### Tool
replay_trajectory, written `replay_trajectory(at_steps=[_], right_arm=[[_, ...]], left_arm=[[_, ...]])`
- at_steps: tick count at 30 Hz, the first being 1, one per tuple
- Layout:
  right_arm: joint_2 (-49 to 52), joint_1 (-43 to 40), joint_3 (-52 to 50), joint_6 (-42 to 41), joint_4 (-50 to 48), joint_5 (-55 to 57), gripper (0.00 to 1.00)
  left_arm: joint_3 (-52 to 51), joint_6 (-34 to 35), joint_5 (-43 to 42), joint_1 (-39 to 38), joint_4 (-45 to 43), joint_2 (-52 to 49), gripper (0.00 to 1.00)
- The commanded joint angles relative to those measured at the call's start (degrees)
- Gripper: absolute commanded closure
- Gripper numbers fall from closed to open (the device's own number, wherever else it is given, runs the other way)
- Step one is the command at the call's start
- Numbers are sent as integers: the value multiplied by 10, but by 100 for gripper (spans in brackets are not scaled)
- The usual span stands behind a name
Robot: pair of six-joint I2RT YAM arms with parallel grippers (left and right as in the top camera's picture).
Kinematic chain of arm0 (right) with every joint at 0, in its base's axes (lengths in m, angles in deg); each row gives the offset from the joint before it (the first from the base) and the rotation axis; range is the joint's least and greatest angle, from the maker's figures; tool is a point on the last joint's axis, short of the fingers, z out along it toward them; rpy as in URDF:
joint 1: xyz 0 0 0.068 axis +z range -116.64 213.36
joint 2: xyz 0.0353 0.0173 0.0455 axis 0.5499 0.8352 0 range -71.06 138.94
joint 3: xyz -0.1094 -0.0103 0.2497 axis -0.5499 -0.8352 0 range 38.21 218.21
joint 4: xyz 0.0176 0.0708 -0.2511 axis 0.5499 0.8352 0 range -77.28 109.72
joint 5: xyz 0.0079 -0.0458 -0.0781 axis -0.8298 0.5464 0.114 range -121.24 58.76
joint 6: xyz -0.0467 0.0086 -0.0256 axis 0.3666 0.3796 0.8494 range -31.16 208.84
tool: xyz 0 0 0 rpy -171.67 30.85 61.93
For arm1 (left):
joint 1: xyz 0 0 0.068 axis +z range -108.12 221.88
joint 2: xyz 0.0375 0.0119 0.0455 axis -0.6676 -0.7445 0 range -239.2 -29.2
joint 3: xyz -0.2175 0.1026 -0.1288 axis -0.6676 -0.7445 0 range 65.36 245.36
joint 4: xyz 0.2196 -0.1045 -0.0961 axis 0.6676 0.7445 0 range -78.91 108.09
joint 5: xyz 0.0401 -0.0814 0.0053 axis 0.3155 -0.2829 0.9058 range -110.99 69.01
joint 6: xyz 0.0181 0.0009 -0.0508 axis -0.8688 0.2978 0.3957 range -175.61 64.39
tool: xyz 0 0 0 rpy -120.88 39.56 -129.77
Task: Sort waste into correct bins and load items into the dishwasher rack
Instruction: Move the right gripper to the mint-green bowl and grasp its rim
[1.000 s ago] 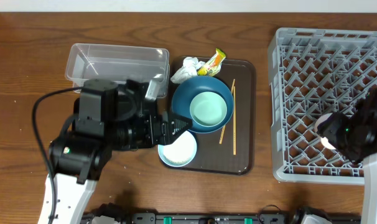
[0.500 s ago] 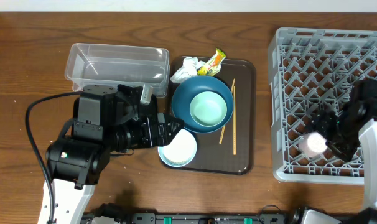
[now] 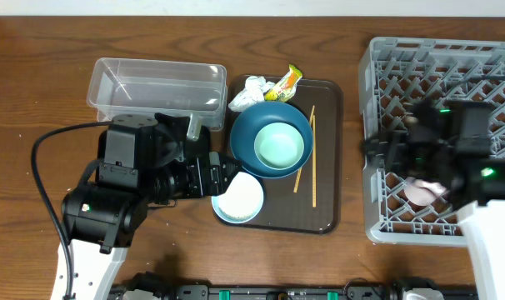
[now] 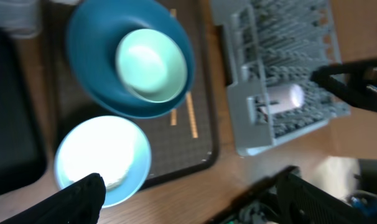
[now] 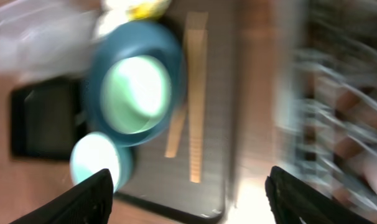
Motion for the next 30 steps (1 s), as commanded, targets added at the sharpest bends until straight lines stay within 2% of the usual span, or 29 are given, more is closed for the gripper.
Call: replay_trajectory(at_steps=[1,5,9,14,19,21,24,28,30], right_arm=[[0,104,7,-5,-28,31,25],[44,224,7,-45,-82,155,28],[122,286,7,-62,-159,254,30],[230,288,7,-64,-240,275,34],[320,282,7,-72,-274,301,36],[339,281,7,-72,-278,280,41],[358,283,7,-72,-279,245,56],[370,289,7,-72,-279,230,62],[370,289,7,-72,-280,233,68]], left_arm=[[12,10,85,0,17,8,10],[17,15,131,1,41,20,10],[29,14,183,1,78,36,9],[32,14,250,0,115,61,9],[32,14,263,0,132,71,9],[32,14,263,0,138,69,9],[32,14,263,0,140,68,9],[32,14,263,0,140,68,9],[32,14,263,0,140,68,9]])
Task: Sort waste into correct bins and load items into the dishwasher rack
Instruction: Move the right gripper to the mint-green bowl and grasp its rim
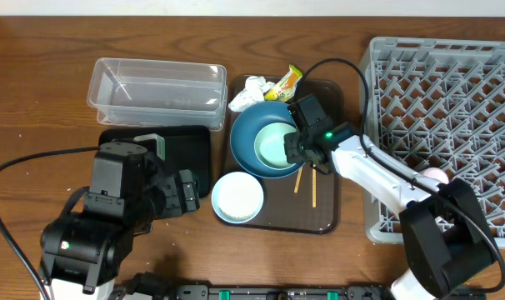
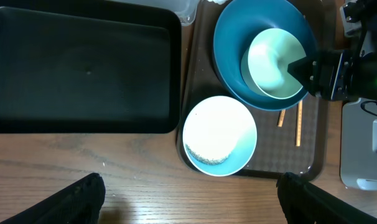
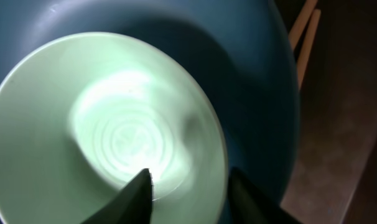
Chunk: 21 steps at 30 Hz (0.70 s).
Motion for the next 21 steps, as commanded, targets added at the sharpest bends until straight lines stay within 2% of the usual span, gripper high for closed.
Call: replay_trajectory(at_steps=[1,2,4,6,8,9,11,12,13,14,17,21], right_arm=[[8,1,7,-5,-4,-9,71],[8,1,7,-5,-7,-9,72],[8,0,7,-6,-10,2,82],[8,0,7,-18,-10,23,85],[8,0,7,-26,-10,28,97],[8,0,7,-31,-9,28,99],[8,1,7,-42,-11,27,99],[8,1,7,-43,-14,27,92],[8,1,7,-43,-18,28,71],[8,1,7,-43,-21,27,62],[16,1,7,-43,-31,23,62],[43,6,7,-63,-35,21,77]], left_arm=[[17,0,11,0,2,0,9],[17,0,11,0,2,0,9],[17,0,11,0,2,0,9],[17,0,11,0,2,0,9],[17,0,11,0,2,0,9],[17,0,11,0,2,0,9],[17,0,11,0,2,0,9],[17,0,11,0,2,0,9],[17,0,11,0,2,0,9],[17,0,11,0,2,0,9],[17,0,11,0,2,0,9],[17,0,11,0,2,0,9]])
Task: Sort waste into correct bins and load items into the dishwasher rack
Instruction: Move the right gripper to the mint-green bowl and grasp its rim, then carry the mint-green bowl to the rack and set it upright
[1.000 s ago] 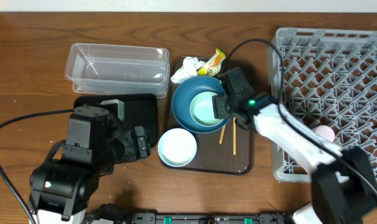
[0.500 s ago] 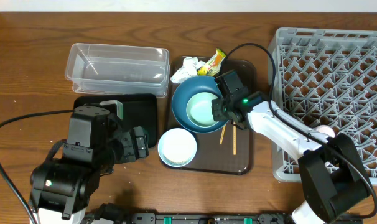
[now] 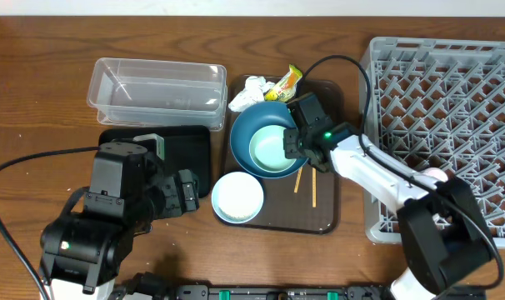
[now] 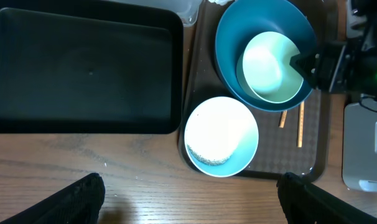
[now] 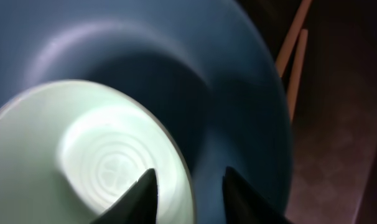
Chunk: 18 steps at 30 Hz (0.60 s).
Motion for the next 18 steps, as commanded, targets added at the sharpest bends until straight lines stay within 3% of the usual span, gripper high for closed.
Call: replay_trajectory(at_steps=[1,3,13,18], right_arm=[[33,5,6,-22,-6,2,83],[34,5,6,-22,-6,1,98],[-97,-12,7,-15,30,16,99],[-216,-38,7,-26,108,179,99]], left_arm=[[17,0,7,0,2,0,9],[17,0,7,0,2,0,9],[17,0,7,0,2,0,9],[17,0,7,0,2,0,9]])
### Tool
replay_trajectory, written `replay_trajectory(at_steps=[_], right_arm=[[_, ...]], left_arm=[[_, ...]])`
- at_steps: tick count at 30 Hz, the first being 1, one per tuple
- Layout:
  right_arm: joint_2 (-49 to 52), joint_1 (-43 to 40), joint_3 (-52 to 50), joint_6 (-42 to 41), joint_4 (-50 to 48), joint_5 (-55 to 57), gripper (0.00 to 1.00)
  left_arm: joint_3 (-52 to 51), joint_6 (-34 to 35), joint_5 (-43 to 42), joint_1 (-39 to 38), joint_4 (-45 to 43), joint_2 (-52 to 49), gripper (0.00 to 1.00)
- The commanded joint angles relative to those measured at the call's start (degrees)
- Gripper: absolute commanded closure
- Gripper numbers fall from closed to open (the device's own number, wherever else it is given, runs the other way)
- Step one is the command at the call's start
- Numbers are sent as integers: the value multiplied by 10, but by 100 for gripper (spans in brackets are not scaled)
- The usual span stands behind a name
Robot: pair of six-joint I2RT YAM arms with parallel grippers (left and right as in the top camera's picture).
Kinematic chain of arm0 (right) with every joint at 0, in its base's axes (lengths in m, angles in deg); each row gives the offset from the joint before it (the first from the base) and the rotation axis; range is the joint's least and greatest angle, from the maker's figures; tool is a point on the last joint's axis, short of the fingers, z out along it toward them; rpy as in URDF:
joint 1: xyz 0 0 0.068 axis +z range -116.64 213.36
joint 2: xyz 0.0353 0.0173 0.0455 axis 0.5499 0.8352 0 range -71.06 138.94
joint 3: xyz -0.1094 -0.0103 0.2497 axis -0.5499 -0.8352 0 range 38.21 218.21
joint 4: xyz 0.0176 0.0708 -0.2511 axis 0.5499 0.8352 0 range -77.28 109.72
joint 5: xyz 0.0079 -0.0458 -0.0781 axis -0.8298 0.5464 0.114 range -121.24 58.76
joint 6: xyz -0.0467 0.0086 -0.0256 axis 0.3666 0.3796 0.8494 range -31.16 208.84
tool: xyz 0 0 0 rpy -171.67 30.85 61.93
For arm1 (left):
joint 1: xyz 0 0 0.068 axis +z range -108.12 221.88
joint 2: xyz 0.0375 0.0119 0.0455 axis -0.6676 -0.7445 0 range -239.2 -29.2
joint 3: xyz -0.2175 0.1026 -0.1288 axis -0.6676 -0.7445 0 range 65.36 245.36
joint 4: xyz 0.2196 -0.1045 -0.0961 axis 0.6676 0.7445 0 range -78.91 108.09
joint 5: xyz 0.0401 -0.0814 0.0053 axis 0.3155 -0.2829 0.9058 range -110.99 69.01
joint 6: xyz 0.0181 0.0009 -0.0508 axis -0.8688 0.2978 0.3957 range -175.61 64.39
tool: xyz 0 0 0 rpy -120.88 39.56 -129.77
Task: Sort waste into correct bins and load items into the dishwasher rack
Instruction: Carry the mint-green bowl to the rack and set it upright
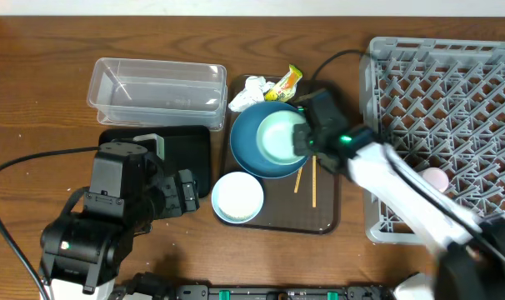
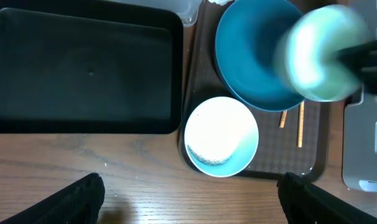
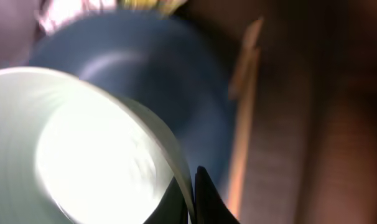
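Note:
My right gripper [image 1: 307,142] [image 3: 191,186] is shut on the rim of the pale green bowl [image 1: 279,137] [image 2: 316,53] [image 3: 83,149]. It holds the bowl tilted and blurred, just above the right side of the big blue bowl [image 1: 248,154] [image 2: 251,56] [image 3: 176,81]. A small light-blue bowl [image 1: 237,198] [image 2: 221,137] sits at the front of the brown tray [image 1: 327,221]. Wooden chopsticks [image 1: 312,179] [image 3: 244,124] lie to the right on that tray. The grey dishwasher rack [image 1: 452,100] holds a pink cup [image 1: 437,177]. My left gripper [image 1: 192,187] [image 2: 191,199] hangs open over the table's front left.
A clear plastic container [image 1: 157,85] stands at the back left, with a black tray [image 1: 186,142] [image 2: 83,68] in front of it. A crumpled white wrapper [image 1: 252,90] and a yellow wrapper [image 1: 284,82] lie at the back of the brown tray.
The right gripper's fingers straddled the green bowl's rim inside the blue bowl. Now they are shut on it, and the bowl is raised and further right. The left arm has not moved.
At first my right gripper was over the rack and my left was beside the small bowl. Then the left had drawn back to the front left, and the right was open at the green bowl. Now the right holds that bowl above the blue one.

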Motion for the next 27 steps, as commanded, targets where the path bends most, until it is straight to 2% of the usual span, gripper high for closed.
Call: replay_trajectory(at_steps=[1,6,10,17,21,24,27], right_arm=[[-84,-32,7,-17,41,170,99],[-164,-103,7,-44,106,432,99],[-168,-178,7,-44,105,532,99],[-120,-313,7,-31,69,574,99],[-71,-363,7,62,4,581,99],[-33,-367,7,109,-40,584,99],[10,-366,7,205,-117,611,99]], left_arm=[[17,0,7,0,2,0,9],[17,0,7,0,2,0,8],[17,0,7,0,2,0,9],[17,0,7,0,2,0,8],[17,0,7,0,2,0,8],[17,0,7,0,2,0,8],[17,0,7,0,2,0,8]])
